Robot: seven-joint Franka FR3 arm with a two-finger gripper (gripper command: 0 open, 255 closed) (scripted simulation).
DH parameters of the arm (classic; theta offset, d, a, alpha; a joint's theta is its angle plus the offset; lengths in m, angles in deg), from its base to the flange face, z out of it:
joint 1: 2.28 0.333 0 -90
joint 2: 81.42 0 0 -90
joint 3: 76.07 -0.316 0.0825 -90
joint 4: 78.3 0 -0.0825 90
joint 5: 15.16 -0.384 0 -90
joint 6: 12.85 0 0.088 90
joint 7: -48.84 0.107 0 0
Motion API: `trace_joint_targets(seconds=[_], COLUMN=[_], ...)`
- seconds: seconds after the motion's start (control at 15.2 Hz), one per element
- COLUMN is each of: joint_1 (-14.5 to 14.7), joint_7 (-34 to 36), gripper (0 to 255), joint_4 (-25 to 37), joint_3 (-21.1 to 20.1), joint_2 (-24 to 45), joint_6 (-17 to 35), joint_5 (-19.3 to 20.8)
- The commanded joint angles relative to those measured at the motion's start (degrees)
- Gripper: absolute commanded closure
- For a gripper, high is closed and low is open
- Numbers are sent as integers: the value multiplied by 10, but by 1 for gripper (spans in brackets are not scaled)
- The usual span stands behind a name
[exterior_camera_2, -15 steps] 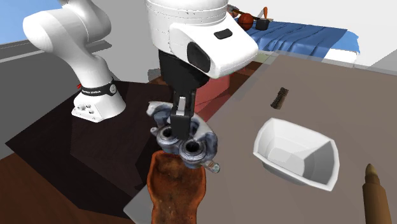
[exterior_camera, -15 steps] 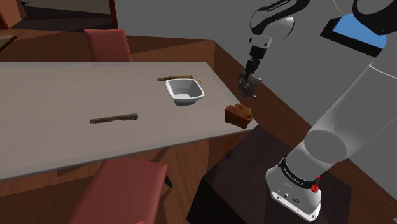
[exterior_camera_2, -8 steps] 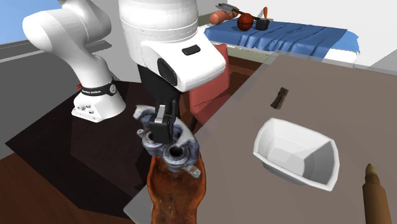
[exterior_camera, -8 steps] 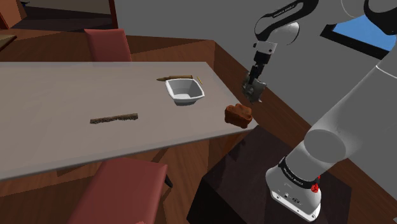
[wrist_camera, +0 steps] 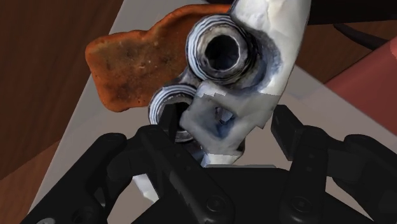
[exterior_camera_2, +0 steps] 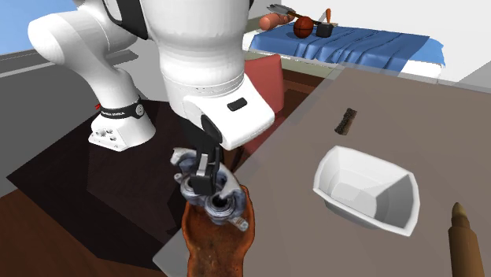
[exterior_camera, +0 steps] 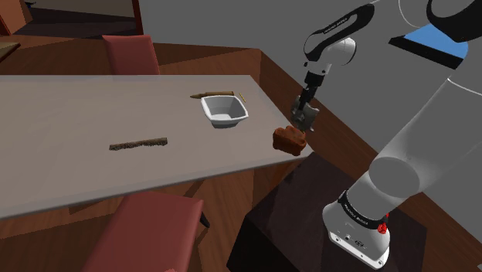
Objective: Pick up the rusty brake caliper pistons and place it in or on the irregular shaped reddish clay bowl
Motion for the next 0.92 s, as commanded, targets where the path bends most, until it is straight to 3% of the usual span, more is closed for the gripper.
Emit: trace_joint_targets(seconds=[0.0, 0.46, 0.86], joint_1=[0, -3, -3], joint_7=[-4, -23, -24], gripper=[255, 255, 255], joint_4=[-5, -19, -19], joint_3=[-1, -4, -5], joint_2=[11, 52, 53], joint_6=[16, 66, 68], joint_5=[-6, -30, -31])
